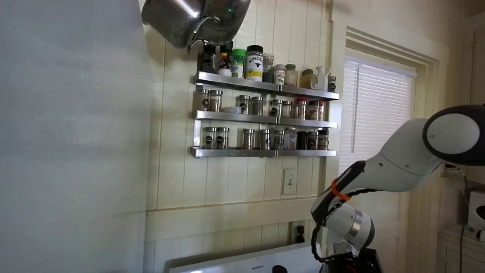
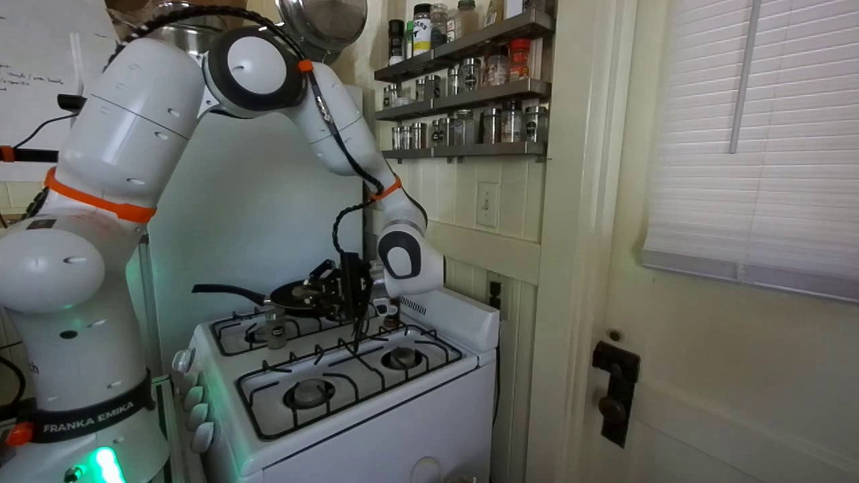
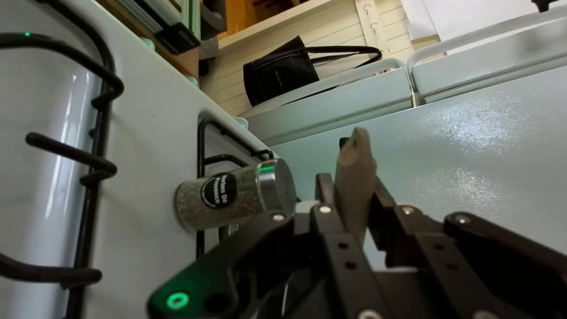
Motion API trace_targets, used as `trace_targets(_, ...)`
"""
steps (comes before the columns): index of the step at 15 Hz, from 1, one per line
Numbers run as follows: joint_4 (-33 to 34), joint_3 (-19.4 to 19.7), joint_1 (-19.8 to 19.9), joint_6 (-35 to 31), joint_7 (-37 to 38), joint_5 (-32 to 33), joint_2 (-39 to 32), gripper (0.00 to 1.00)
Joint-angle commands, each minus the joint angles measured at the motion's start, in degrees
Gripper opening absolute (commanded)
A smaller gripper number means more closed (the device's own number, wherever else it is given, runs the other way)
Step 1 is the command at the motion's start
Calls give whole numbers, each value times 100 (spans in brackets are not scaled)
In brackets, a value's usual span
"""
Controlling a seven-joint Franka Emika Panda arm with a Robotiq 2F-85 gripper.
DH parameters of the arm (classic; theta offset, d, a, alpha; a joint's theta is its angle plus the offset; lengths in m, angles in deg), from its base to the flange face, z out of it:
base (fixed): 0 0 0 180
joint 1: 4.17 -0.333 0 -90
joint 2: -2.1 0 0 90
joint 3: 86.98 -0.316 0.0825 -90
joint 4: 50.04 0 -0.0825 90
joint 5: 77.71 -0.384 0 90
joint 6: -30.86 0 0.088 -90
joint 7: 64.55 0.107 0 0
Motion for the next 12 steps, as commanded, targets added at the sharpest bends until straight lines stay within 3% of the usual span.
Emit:
trace_targets(1, 54, 19, -15, 16, -4, -13, -35, 22)
trace_targets(4, 81, 17, -13, 16, -19, -19, -63, 22)
trace_targets(5, 81, 17, -13, 16, -22, -20, -63, 5)
trace_targets(12, 698, -166, 40, 458, -97, -86, -994, 5)
